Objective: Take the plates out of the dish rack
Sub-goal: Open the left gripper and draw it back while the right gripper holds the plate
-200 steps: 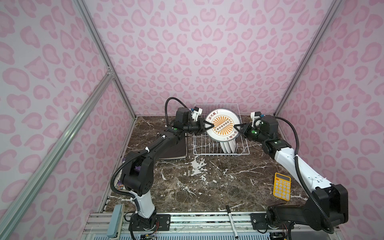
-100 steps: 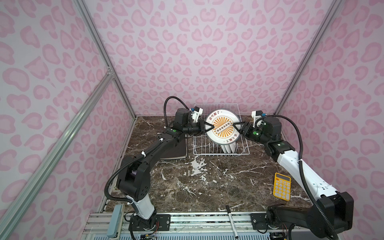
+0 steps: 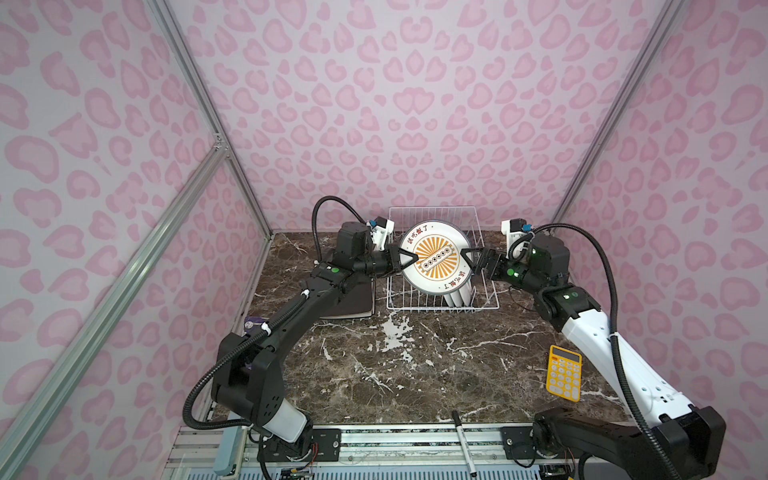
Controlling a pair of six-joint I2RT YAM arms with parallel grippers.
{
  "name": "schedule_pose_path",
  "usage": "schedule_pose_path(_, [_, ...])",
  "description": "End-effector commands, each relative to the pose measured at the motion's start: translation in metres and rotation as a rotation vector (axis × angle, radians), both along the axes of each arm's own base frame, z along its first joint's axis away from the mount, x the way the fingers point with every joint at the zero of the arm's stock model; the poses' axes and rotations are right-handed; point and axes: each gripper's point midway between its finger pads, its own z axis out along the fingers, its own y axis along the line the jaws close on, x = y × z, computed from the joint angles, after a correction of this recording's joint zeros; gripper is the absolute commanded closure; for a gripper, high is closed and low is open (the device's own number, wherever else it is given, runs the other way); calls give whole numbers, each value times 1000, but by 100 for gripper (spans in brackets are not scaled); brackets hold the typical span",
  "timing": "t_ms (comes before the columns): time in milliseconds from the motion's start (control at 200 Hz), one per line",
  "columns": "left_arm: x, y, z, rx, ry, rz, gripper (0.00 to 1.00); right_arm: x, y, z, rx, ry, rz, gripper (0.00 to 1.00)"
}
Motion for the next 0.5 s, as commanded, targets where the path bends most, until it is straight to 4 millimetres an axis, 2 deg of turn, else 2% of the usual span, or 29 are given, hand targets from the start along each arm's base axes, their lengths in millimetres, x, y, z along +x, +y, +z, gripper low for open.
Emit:
schedule_pose_path(0, [-5, 7, 10, -5, -45, 10, 97, -4, 1, 9, -107, -102, 31, 1])
schedule_pose_path(245, [-22, 24, -3, 23, -12, 38, 97, -28, 19, 19, -383, -324, 117, 1])
schedule_pose_path(495, [-45, 38, -22, 61, 27, 35, 97, -48, 27, 4, -535, -445, 202, 1])
